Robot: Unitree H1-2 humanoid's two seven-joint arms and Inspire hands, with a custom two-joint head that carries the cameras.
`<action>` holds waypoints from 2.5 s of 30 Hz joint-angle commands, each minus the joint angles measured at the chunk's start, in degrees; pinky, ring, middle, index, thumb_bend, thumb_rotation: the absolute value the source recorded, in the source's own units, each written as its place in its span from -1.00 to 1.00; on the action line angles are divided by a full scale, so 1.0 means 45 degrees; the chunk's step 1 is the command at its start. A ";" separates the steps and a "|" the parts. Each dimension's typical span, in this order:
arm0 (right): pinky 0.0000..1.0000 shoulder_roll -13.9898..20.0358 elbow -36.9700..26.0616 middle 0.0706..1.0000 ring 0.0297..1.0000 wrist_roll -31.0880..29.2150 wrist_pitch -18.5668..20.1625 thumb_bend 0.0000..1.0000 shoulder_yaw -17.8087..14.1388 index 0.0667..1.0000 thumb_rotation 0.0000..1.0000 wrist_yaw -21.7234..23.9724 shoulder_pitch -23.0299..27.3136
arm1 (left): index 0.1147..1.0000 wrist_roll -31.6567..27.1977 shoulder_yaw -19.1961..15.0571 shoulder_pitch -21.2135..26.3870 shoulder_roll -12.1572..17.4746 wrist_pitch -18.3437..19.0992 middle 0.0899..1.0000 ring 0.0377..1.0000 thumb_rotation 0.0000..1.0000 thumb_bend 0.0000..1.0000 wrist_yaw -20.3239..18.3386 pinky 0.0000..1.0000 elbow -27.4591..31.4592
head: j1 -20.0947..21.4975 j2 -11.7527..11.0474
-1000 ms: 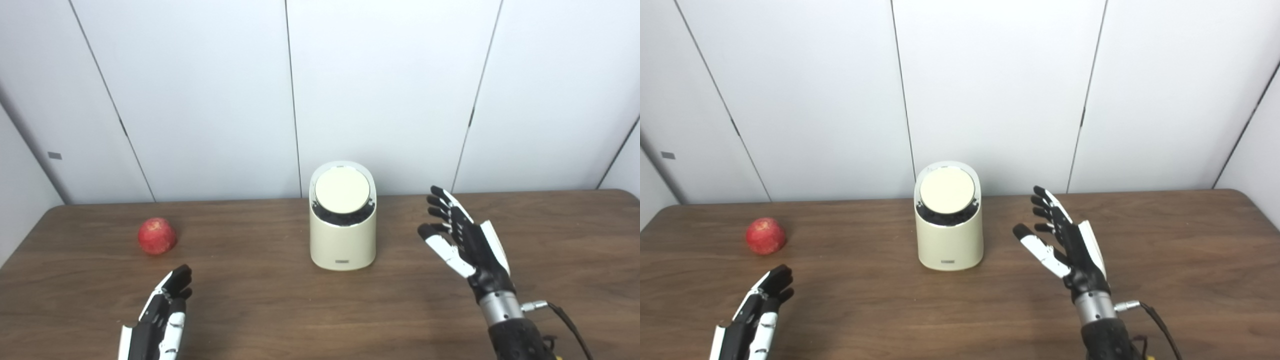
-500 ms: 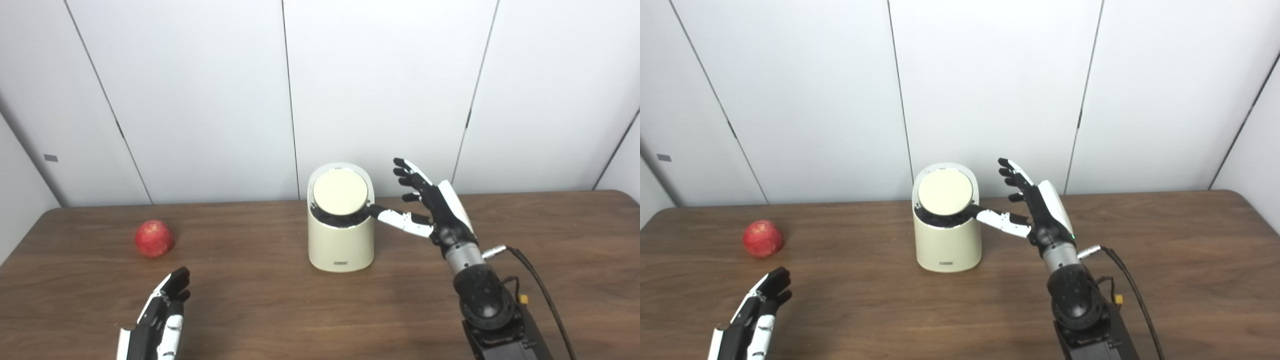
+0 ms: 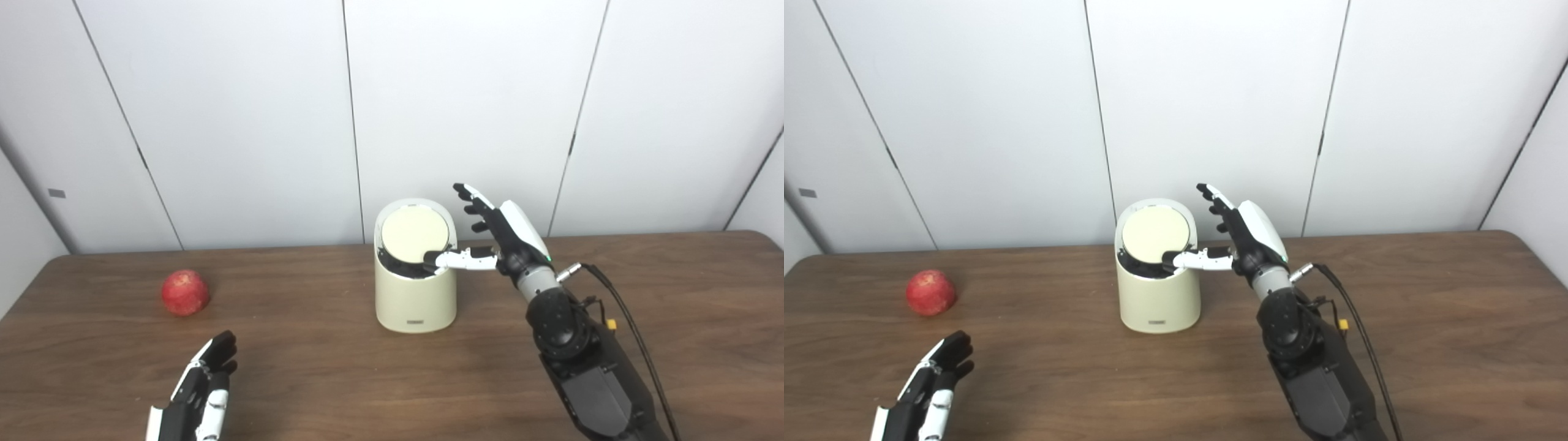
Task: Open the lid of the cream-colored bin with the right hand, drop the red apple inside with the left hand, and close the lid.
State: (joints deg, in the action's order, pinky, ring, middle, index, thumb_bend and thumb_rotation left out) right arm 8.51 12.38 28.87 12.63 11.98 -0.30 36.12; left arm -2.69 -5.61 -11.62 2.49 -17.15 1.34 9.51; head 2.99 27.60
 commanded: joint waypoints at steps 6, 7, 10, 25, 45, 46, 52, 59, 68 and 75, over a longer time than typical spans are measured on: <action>0.60 -0.0098 0.0751 0.78 0.75 0.0540 -0.0886 0.78 0.0220 0.80 -0.32 -0.0843 0.1533 | 0.69 0.0144 0.0290 -0.0598 -0.0462 0.0074 0.73 0.76 0.34 -0.33 0.0046 0.73 -0.0427 | 0.0022 0.0088; 0.60 -0.0149 0.0877 0.78 0.76 0.0534 -0.0871 0.78 0.0203 0.80 -0.32 -0.0906 0.1636 | 0.69 0.0135 0.0299 -0.0595 -0.0485 0.0066 0.73 0.76 0.34 -0.33 0.0050 0.73 -0.0427 | 0.0007 0.0090; 0.58 -0.0243 0.1131 0.78 0.75 0.0520 -0.0802 0.77 0.0173 0.79 -0.34 -0.1040 0.1854 | 0.68 0.0209 0.0336 -0.0572 -0.0516 -0.0026 0.72 0.75 0.34 -0.30 0.0054 0.72 -0.0476 | -0.0028 0.0091; 0.56 -0.0175 0.1486 0.78 0.75 0.0947 -0.0907 0.76 0.0584 0.80 -0.30 -0.1118 0.2325 | 0.67 0.0508 0.0429 -0.0581 -0.0737 -0.0128 0.69 0.71 0.39 -0.23 0.0184 0.66 -0.0587 | -0.0107 0.0261; 0.69 0.1166 0.1678 0.81 0.83 0.3966 -0.2107 0.95 0.2478 0.84 -0.75 -0.1668 0.2628 | 0.64 0.0348 0.0467 -0.0657 -0.0947 0.0277 0.67 0.70 0.41 -0.03 0.0314 0.65 -0.0251 | -0.0300 0.0640; 0.68 0.1127 0.1692 0.80 0.83 0.3885 -0.2131 0.95 0.2428 0.83 -0.74 -0.1701 0.2608 | 0.64 0.0360 0.0463 -0.0650 -0.0951 0.0277 0.68 0.70 0.41 -0.01 0.0323 0.66 -0.0263 | -0.0303 0.0624; 0.68 0.0540 0.1241 0.79 0.78 0.2368 -0.2002 0.60 0.1228 0.80 -0.40 -0.1735 0.2368 | 0.64 0.0252 0.0473 -0.0610 -0.0922 0.0145 0.67 0.69 0.39 -0.03 0.0262 0.65 -0.0379 | -0.0290 0.0573; 0.36 -0.0243 -0.0805 0.72 0.62 0.0190 -0.0126 0.31 -0.1106 0.80 -0.03 -0.1090 0.1837 | 0.65 0.0206 0.0507 -0.0640 -0.1047 0.0300 0.67 0.69 0.40 -0.03 0.0296 0.66 -0.0276 | -0.0212 0.0604; 0.38 0.1039 -0.3718 0.68 0.60 -0.0841 0.2459 0.22 -0.1864 0.72 -0.10 0.1041 0.0246 | 0.66 0.0000 0.0500 -0.0620 -0.1024 0.0393 0.68 0.71 0.41 -0.03 0.0263 0.69 -0.0240 | -0.0207 0.0655; 0.43 0.1942 -0.5735 0.64 0.59 -0.1572 0.2322 0.08 -0.2011 0.68 0.01 0.1908 -0.2214 | 0.65 -0.0040 0.0380 -0.0576 -0.0831 0.0268 0.67 0.69 0.40 -0.01 0.0189 0.67 -0.0311 | -0.0206 0.0777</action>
State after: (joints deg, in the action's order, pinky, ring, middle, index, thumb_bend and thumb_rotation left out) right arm 16.52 -10.08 22.56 24.71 3.58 8.16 25.45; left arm -2.61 -4.41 -11.81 -0.27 -14.94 2.16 10.25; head 2.02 31.02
